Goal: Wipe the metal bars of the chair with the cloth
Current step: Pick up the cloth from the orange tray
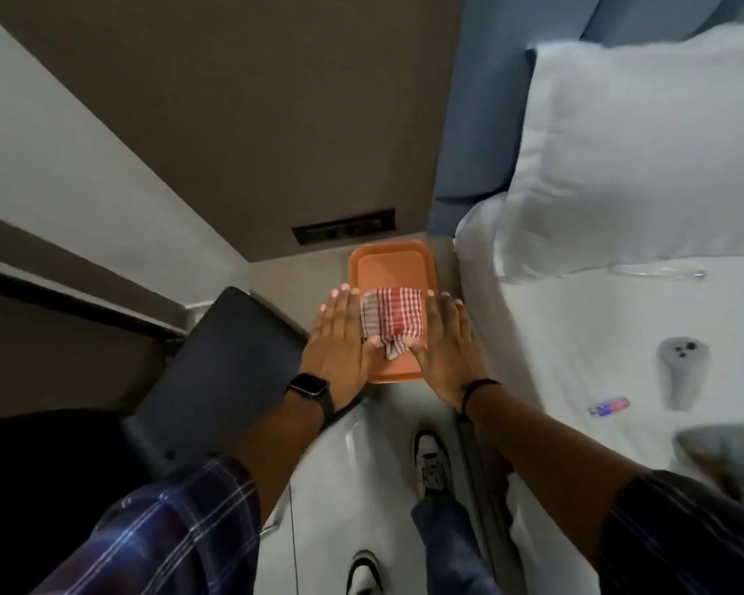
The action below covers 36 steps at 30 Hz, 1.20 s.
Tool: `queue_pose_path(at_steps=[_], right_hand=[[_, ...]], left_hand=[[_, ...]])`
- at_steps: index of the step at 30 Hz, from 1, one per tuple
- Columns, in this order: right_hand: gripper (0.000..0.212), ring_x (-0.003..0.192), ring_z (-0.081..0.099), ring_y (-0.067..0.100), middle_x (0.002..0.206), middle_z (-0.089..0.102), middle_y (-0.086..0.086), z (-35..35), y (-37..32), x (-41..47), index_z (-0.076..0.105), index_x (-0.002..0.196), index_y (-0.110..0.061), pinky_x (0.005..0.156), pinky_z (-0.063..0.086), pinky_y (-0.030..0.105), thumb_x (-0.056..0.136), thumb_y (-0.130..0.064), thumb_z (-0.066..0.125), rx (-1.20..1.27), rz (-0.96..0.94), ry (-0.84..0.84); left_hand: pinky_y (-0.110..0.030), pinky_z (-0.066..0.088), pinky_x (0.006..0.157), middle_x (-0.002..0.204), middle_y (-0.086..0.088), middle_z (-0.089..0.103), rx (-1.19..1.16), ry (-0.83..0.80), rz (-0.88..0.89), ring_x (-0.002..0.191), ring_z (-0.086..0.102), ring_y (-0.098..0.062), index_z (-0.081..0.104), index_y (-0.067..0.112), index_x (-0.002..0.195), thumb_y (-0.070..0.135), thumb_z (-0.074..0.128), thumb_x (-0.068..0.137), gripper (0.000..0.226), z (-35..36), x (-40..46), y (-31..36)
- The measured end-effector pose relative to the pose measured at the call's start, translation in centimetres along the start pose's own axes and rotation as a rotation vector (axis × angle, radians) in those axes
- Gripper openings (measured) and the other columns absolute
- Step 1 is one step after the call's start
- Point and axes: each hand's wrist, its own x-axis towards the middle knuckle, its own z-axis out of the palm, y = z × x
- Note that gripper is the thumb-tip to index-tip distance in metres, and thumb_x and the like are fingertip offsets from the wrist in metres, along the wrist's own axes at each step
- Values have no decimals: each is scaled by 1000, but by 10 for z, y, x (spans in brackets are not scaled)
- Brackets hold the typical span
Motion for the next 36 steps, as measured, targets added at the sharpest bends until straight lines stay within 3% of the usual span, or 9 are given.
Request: queue_pose_path(at_steps=[10,16,19,21,26,29,31,34,36], right_hand=[[87,169,18,46,183,12,21,150,81,176,4,175,-12,136,29,64,112,-50,50,205,108,-143],[94,154,39,48,173,27,29,184,88,200,6,175,-10,128,38,57,109,-54,56,48,143,-117],[100,155,40,46,170,29,27,189,85,210,0,175,-11,129,37,57,106,-36,68,280,207,-97],[99,157,42,39,171,35,22,188,79,212,-2,175,-13,131,38,54,107,-27,68,487,223,-106],[44,144,55,26,155,57,9,178,66,191,52,155,-17,126,49,43,113,-29,57,416,34,-12],[43,131,54,26,146,54,10,166,43,158,54,147,-21,115,55,45,107,-37,50,377,38,-6],[54,137,50,31,150,51,12,159,31,135,53,146,-27,117,50,49,99,-51,41,323,4,52],[43,145,52,26,158,44,2,142,18,98,50,141,-33,123,50,45,100,-46,55,563,-62,89],[42,139,56,7,149,48,-11,128,4,69,44,134,-39,115,55,24,96,-40,62,837,-32,226]], left_hand=[[-41,-4,128,175,-15,1,38,-214,-55,162,2,-30,-3,8,165,54,11,98,83,194,141,-45],[-38,-7,130,176,-12,-1,18,-252,-105,162,-2,-24,-3,9,165,53,7,100,79,241,157,-59],[-40,-6,131,175,-12,-3,24,-253,-118,162,-4,-24,-4,9,165,53,6,101,78,253,158,-58],[-40,-6,131,175,-12,-2,-25,-256,-154,162,-4,-24,-1,9,165,55,4,100,80,250,159,-53],[-45,19,129,163,-5,44,-563,-148,-355,153,35,-23,36,25,158,74,14,98,80,207,166,-23],[-39,58,95,111,9,75,-940,-169,-602,107,69,-13,67,37,122,82,29,92,66,171,154,-8],[-33,59,80,89,10,77,-999,-128,-669,87,72,-10,74,32,101,72,42,95,52,147,141,-5],[-38,61,89,98,-1,82,-1116,-102,-681,94,77,-19,77,23,111,57,47,99,47,112,112,0],[-37,61,90,103,-4,82,-1181,-99,-633,100,77,-23,77,20,114,48,46,101,44,88,86,5]])
